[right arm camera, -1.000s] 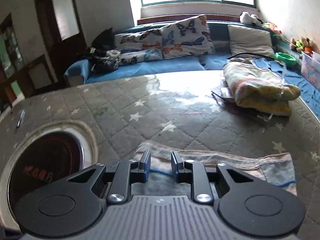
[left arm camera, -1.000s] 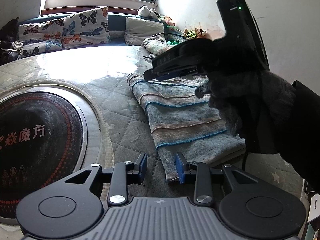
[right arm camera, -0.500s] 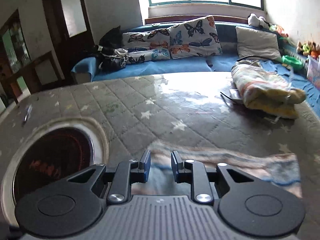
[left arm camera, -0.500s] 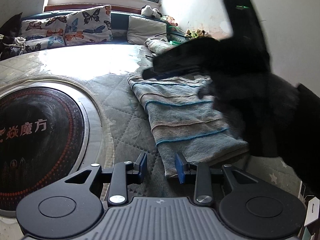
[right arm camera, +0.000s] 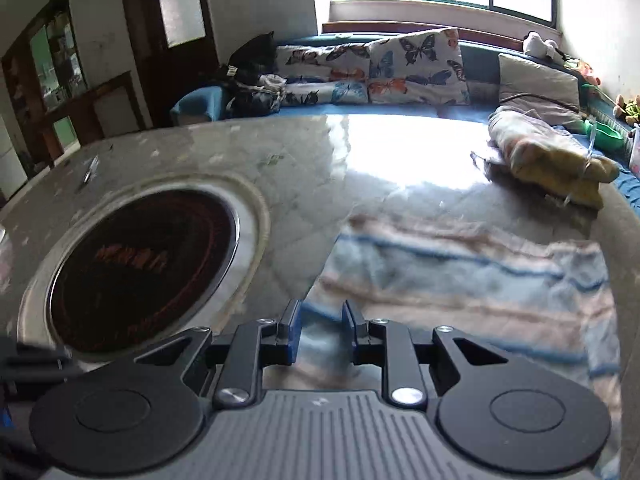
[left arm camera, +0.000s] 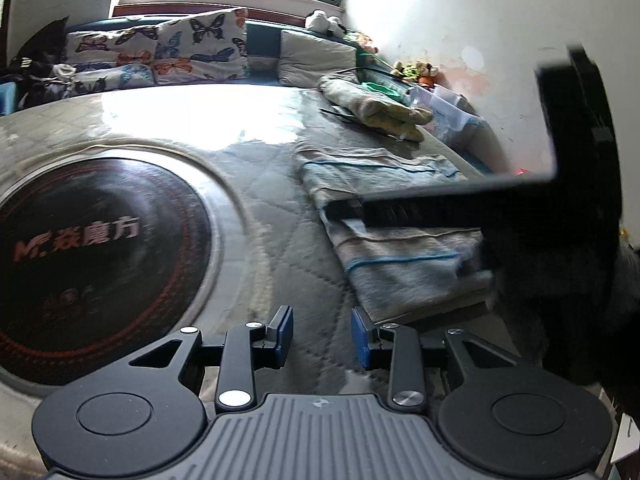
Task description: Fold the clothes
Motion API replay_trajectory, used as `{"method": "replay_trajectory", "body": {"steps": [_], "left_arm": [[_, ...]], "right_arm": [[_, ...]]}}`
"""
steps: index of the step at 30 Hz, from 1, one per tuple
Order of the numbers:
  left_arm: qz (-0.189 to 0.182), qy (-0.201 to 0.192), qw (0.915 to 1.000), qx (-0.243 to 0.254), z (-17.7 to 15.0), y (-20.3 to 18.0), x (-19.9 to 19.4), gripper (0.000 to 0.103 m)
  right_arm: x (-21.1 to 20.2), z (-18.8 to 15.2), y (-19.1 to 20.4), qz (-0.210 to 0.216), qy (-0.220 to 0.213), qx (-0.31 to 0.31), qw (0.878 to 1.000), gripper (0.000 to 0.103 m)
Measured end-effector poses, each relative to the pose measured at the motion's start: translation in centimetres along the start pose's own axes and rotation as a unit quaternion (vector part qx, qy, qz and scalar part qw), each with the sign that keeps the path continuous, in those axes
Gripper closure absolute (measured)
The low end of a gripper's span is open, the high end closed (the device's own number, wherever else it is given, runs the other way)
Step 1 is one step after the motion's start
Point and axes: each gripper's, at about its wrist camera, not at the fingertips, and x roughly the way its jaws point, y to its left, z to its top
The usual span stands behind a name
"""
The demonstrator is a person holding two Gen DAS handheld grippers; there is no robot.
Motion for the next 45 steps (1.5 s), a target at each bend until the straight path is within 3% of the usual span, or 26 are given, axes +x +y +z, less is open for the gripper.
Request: {"method": "replay_trajectory", "body": {"steps": [7, 15, 19, 21, 28, 32, 37, 45], "left_arm": [[0.025, -0.007, 0.9996, -0.011, -1.0, 1.3, -1.9, 0.057], [0.044, -0.01, 0.9988, -0.016, -1.8, 2.1, -3.4, 0.044], [0.052, -0.012, 0.9985, -0.01, -2.0, 1.8, -3.8, 0.034], [0.052, -0.014, 0.9985, -0.008, -2.3, 1.6, -4.0, 0.029], [0.056, -0.021, 0.9982, 0.001, -3.2, 1.1, -4.9, 0.013], [0.058, -0.025, 0.9979, 0.006, -3.7, 0.7, -5.5, 0.004], [0.06, -0.034, 0.9976, 0.01, -4.1, 0.6, -6.3, 0.0], [0.057, -0.039, 0.9975, 0.013, -4.9, 0.3, -7.1, 0.0]], "right_arm": [[-2.4, -2.7, 2.0, 0.032, -0.008, 0.005, 0.999, 0.08], [-5.3, -5.3, 3.4, 0.028, -0.025, 0.016, 0.999, 0.07], [-7.3, -6.7, 3.9, 0.015, -0.041, 0.026, 0.999, 0.051], [-8.1, -7.4, 3.9, 0.005, -0.047, 0.036, 0.998, 0.051], [-9.8, -9.6, 3.5, -0.022, -0.051, 0.071, 0.996, 0.024], [-10.4, -10.3, 3.6, -0.037, -0.05, 0.081, 0.995, 0.014], [-11.0, -11.0, 3.9, -0.064, -0.055, 0.088, 0.993, 0.0], [-11.6, -11.8, 4.3, -0.092, -0.056, 0.104, 0.989, 0.0]]}}
